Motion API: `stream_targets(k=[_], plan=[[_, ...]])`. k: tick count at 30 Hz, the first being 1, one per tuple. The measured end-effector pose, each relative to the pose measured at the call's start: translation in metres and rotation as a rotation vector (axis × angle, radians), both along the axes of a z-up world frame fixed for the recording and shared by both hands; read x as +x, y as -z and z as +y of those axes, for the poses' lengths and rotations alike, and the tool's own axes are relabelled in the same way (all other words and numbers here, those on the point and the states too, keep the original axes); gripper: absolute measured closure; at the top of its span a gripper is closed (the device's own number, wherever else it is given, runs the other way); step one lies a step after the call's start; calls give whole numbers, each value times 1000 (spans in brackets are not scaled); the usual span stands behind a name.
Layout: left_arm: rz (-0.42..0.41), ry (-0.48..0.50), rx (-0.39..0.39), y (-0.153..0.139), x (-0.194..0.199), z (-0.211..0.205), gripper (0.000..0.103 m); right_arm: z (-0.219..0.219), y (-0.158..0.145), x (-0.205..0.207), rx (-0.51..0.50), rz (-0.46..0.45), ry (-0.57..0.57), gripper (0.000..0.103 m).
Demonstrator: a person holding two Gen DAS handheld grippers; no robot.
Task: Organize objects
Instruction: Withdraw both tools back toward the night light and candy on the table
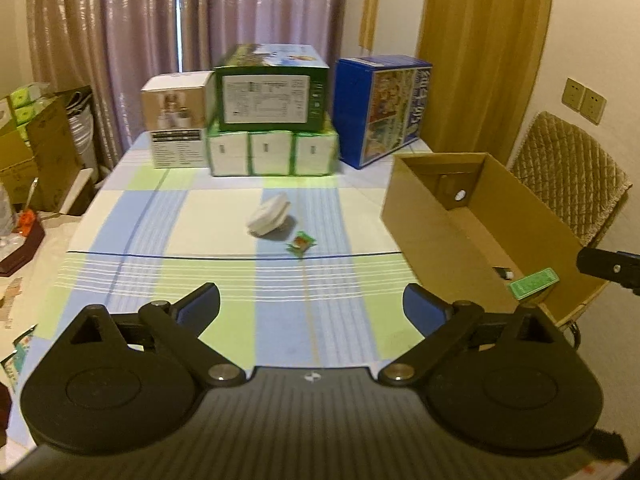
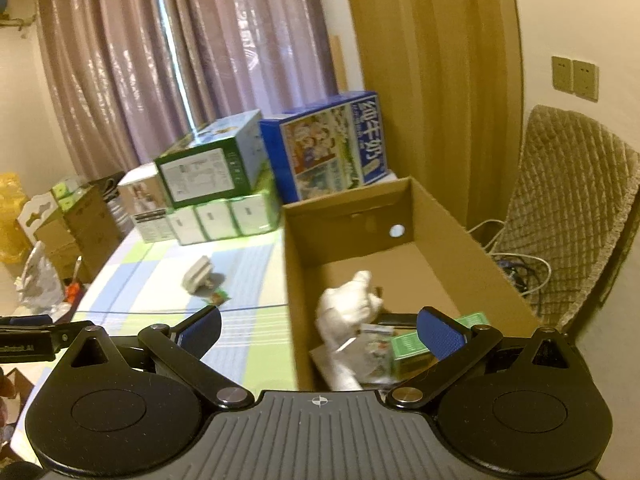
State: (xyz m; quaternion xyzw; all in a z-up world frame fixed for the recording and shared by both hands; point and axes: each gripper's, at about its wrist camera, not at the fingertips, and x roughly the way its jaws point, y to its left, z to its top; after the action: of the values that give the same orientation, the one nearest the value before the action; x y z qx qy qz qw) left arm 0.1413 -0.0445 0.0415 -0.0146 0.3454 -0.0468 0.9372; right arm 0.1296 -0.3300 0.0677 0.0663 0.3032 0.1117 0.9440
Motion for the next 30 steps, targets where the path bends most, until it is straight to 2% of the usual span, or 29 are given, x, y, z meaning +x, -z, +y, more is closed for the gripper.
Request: stream_targets(k=[8, 16, 30], plan=[[-1, -53, -5, -1, -8, 34, 2, 43, 4, -9, -9, 10, -76, 2], [11, -90, -10, 6, -12, 58, 1, 75, 12, -8, -39, 20, -134, 2], [26, -115, -15, 22, 5, 77, 1, 119, 31, 7, -99, 23, -216, 2]])
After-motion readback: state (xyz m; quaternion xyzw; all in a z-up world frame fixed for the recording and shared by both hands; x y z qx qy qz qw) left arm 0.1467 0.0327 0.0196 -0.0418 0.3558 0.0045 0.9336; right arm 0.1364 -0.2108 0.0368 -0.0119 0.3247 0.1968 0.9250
